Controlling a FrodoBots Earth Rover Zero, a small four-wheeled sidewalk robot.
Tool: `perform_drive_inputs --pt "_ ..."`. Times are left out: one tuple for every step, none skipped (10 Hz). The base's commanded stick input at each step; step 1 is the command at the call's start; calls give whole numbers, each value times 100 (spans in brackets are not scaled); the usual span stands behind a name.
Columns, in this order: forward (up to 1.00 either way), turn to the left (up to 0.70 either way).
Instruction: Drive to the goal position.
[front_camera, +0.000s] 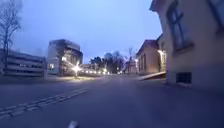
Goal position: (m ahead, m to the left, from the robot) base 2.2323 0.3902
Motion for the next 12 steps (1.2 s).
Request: perform_drive_inputs --pt "50 0" --pt "50 0" --pt "50 0" --pt "50 0" --pt "50 0" --pt "50 0" --pt "50 0" --pt "50 0" --pt "50 0" --pt "50 0" --pt "50 0" --pt "50 0"
